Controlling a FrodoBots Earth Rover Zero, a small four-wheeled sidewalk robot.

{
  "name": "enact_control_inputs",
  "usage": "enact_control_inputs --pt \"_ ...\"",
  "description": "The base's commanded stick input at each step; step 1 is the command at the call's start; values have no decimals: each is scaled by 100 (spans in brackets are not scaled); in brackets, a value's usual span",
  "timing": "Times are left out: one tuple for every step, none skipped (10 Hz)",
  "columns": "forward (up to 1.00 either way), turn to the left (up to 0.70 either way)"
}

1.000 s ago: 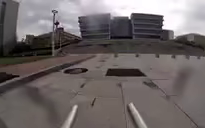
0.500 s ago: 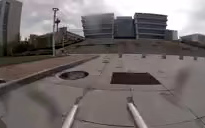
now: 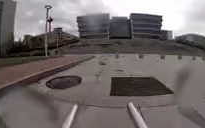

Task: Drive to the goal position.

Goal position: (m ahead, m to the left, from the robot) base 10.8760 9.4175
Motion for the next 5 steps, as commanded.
enact_control_inputs --pt "100 0" --pt "100 0" --pt "100 0" --pt "100 0" --pt "100 0"
